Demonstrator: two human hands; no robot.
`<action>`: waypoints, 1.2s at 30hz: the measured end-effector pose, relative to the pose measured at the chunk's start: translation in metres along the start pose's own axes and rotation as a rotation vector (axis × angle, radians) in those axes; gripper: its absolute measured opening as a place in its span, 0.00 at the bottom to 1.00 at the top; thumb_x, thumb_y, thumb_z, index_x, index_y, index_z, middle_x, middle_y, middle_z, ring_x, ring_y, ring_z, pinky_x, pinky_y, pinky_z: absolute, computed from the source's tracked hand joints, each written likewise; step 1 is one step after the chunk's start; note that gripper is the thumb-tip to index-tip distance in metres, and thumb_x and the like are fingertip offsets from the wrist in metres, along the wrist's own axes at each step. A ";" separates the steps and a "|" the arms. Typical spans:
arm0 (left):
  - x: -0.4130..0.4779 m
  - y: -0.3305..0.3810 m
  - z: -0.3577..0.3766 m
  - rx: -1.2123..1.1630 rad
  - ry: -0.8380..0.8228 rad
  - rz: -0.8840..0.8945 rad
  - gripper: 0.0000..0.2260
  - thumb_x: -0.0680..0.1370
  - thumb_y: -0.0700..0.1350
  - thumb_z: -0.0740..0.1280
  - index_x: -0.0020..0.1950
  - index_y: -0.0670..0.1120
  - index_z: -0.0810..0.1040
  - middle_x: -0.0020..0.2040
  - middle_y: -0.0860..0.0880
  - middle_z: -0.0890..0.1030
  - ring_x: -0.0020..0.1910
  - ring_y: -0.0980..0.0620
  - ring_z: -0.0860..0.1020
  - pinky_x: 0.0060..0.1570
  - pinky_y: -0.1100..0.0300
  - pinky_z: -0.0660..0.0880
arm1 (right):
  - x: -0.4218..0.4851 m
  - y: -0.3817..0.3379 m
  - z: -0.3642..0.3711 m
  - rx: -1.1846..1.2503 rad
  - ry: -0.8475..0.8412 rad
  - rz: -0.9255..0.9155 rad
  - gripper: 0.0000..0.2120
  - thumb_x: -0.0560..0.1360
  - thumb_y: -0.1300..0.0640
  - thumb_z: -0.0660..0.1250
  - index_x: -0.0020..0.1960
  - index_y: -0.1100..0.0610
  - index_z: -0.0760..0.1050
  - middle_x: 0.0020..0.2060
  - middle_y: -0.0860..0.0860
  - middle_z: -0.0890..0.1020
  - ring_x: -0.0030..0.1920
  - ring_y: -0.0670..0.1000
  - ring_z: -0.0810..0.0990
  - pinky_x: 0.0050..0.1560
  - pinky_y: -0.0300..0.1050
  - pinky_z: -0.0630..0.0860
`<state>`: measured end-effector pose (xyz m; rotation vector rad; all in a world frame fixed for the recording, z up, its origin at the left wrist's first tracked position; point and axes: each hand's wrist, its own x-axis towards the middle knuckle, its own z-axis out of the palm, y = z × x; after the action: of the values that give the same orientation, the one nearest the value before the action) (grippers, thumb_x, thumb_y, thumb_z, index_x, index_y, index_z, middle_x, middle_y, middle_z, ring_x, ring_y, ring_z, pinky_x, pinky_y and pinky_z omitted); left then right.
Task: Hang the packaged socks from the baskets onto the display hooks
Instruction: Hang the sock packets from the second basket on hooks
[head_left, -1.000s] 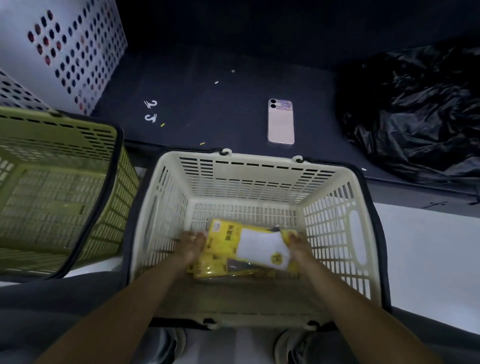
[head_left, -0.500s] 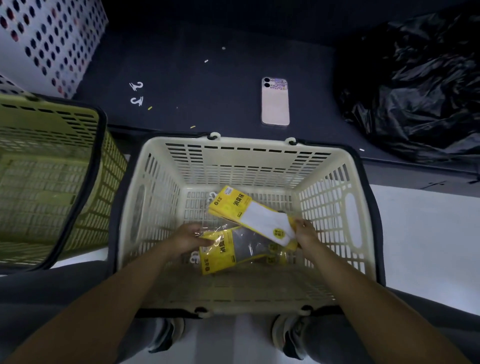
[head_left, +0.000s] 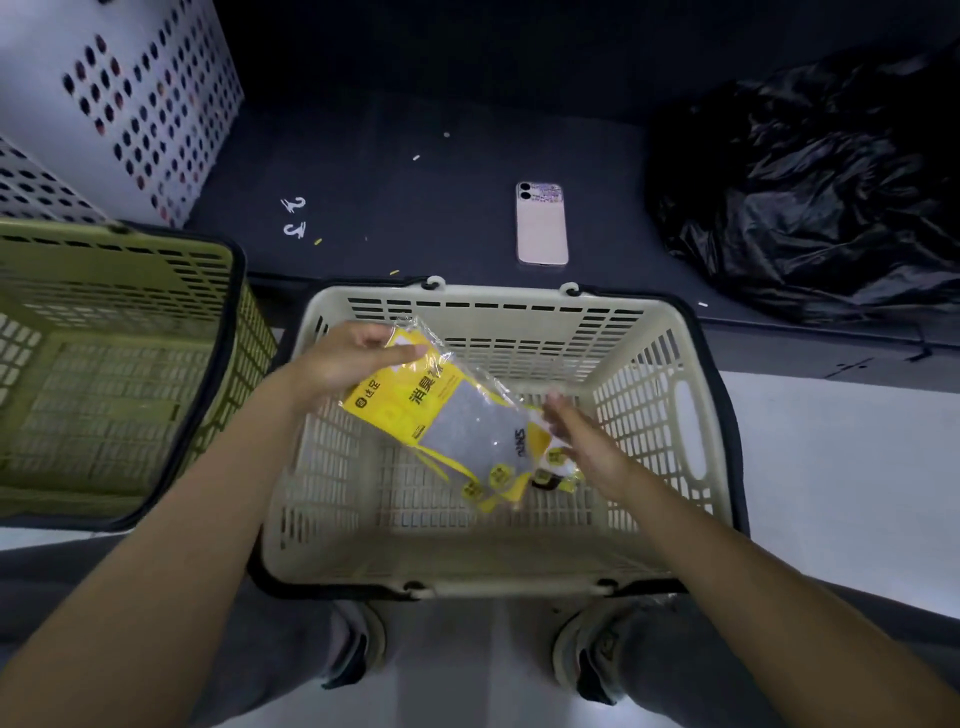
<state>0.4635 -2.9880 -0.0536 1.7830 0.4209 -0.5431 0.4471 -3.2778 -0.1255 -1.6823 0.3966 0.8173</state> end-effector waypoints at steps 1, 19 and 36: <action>0.002 0.000 0.004 -0.051 0.026 -0.001 0.10 0.71 0.51 0.73 0.48 0.46 0.83 0.39 0.50 0.85 0.35 0.55 0.82 0.35 0.63 0.78 | -0.003 -0.003 0.000 0.104 -0.090 0.010 0.23 0.76 0.38 0.57 0.62 0.50 0.75 0.60 0.50 0.80 0.60 0.50 0.78 0.59 0.47 0.73; 0.079 -0.119 0.115 0.073 0.304 -0.193 0.17 0.76 0.45 0.69 0.62 0.39 0.75 0.57 0.39 0.80 0.56 0.42 0.78 0.57 0.51 0.74 | 0.080 0.068 -0.002 -0.541 0.414 0.292 0.31 0.78 0.48 0.62 0.75 0.59 0.58 0.73 0.60 0.63 0.72 0.61 0.61 0.71 0.52 0.60; 0.014 -0.086 0.080 -0.226 0.259 -0.201 0.20 0.72 0.36 0.72 0.62 0.36 0.71 0.58 0.37 0.79 0.53 0.42 0.79 0.47 0.52 0.79 | -0.003 0.002 -0.026 0.368 0.003 0.303 0.19 0.76 0.60 0.66 0.67 0.63 0.72 0.59 0.63 0.79 0.54 0.61 0.80 0.56 0.55 0.76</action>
<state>0.4171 -3.0418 -0.1479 1.6054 0.8159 -0.3865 0.4519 -3.3038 -0.1226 -1.2972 0.7692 0.8993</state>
